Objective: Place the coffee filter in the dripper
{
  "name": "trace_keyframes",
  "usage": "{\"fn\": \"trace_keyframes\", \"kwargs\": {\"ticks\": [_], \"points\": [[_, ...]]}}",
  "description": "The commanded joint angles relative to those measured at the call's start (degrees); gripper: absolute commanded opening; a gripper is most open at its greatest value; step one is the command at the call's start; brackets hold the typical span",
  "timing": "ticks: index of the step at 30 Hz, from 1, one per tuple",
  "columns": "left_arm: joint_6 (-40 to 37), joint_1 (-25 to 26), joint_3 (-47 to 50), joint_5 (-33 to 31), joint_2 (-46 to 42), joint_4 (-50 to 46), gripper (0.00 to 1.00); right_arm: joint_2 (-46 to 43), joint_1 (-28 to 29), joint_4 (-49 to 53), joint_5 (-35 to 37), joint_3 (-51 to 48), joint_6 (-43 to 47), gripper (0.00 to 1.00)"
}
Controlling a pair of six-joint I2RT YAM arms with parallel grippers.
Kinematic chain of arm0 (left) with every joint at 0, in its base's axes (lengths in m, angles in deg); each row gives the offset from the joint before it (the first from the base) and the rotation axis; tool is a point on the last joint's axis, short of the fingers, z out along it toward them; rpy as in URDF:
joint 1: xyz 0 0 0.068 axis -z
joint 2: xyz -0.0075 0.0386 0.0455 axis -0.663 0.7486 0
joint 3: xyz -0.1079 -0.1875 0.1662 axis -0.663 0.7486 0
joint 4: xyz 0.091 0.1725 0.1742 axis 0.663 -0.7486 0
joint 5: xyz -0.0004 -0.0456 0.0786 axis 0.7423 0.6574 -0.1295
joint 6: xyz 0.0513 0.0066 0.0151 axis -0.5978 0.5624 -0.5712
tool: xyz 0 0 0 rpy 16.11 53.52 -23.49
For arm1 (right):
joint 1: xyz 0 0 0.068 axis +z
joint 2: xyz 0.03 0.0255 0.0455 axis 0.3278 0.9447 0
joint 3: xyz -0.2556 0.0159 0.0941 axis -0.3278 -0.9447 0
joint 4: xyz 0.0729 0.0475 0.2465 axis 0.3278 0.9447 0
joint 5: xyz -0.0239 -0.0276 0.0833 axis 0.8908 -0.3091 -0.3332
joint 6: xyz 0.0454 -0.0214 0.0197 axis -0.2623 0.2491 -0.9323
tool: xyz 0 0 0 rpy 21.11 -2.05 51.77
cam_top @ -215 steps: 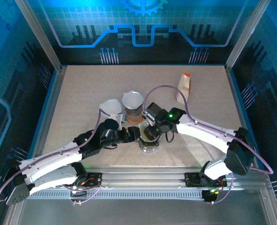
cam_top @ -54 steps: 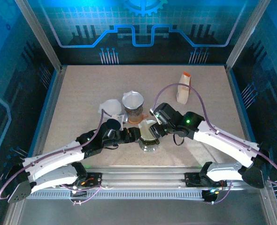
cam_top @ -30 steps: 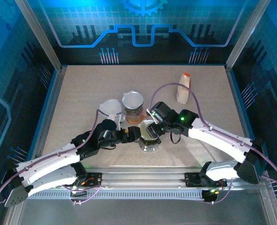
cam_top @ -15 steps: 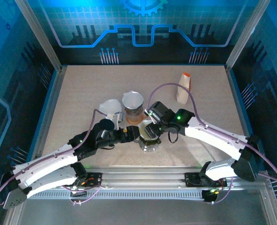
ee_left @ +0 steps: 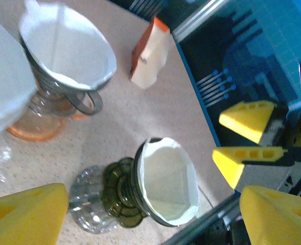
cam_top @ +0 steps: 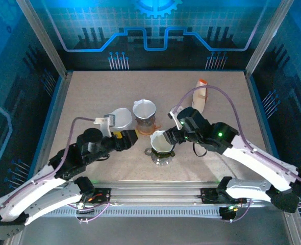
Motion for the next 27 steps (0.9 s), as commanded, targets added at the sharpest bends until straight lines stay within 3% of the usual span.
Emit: {"fn": "trace_keyframes", "kwargs": {"ticks": [1,4,7,12,18,21,27], "points": [[-4.27,-2.25,-3.35,-5.19,-1.86,-7.8,0.87,-1.95,-0.37,-1.36,2.27,-2.55,-0.29,0.74],[-5.12,-6.78,-5.08,-6.72,-1.99,-11.4,0.84,-2.84,-0.37,-1.59,2.22,-3.18,-0.27,0.74],[-4.26,-14.83,-4.85,-2.96,-2.17,-12.02,0.78,-3.49,-0.35,-1.87,1.95,-3.49,-0.36,0.74],[-0.94,-31.85,-2.0,7.05,-2.23,-8.86,0.67,-5.55,-0.36,-2.53,1.51,-4.65,-0.43,0.74],[7.58,-51.08,7.18,23.14,3.04,4.19,0.53,-8.96,-0.37,-2.81,1.33,-6.34,-0.33,0.74],[11.01,-55.59,11.33,27.58,8.61,12.54,0.45,-10.23,-0.29,-2.94,1.26,-7.05,-0.31,0.74],[14.27,-56.58,14.86,29.61,22.45,27.18,0.26,-11.65,-0.31,-2.97,0.99,-7.21,0.09,0.74]]}}
